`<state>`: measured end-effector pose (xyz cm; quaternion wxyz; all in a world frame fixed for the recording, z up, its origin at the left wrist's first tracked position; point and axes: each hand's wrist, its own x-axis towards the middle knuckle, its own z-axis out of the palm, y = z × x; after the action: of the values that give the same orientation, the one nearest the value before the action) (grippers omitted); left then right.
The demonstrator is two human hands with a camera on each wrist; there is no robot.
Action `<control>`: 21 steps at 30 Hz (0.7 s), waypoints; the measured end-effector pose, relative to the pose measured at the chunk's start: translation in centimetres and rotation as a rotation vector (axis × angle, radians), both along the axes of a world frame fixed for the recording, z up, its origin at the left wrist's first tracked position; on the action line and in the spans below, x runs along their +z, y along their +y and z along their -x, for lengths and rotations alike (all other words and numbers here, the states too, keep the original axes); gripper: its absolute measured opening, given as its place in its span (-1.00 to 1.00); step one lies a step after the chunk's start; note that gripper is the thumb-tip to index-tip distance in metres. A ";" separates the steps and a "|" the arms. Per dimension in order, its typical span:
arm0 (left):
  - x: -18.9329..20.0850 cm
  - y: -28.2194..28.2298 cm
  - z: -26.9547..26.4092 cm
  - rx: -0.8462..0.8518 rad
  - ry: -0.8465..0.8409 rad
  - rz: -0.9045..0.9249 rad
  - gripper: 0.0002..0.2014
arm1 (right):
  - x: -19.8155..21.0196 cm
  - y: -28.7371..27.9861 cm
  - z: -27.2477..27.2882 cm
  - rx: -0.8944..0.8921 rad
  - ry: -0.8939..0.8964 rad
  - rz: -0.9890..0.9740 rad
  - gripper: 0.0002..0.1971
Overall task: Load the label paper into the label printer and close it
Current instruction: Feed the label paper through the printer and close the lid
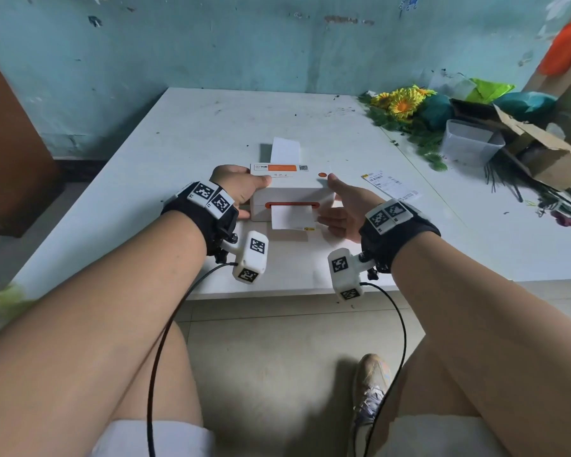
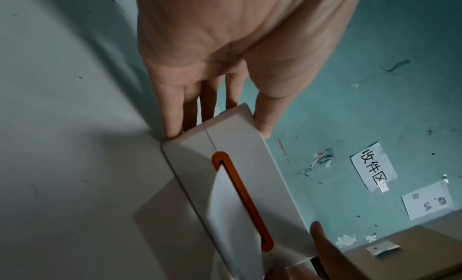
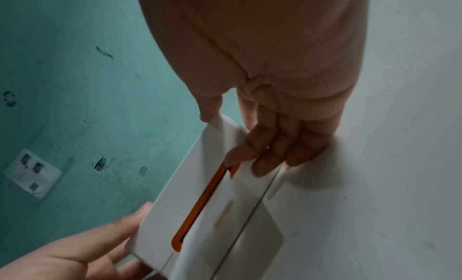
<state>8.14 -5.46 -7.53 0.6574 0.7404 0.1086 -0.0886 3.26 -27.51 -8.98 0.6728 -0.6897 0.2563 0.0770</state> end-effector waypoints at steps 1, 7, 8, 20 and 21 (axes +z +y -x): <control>0.1 -0.1 0.0 0.001 -0.002 -0.018 -0.80 | 0.2 -0.1 -0.1 -0.014 0.005 0.038 -0.53; -0.8 -0.5 0.2 0.003 -0.094 -0.222 -0.56 | 0.2 0.4 -1.2 -0.125 -0.031 0.097 -0.61; -0.8 -0.4 0.1 0.005 -0.088 -0.221 -0.52 | 0.1 0.5 -1.3 -0.131 -0.035 0.092 -0.55; -0.1 0.0 -0.8 -0.018 0.080 -0.034 -0.55 | -0.8 0.9 -1.8 -0.175 -0.111 0.099 -0.44; 0.2 0.2 -1.0 -0.016 0.138 0.025 -0.66 | -1.0 1.0 -1.7 -0.157 -0.105 0.066 -0.43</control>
<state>9.16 -5.23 -7.34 0.6569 0.7250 0.1465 -0.1462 5.00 -26.55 -9.98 0.6663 -0.6923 0.2764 -0.0207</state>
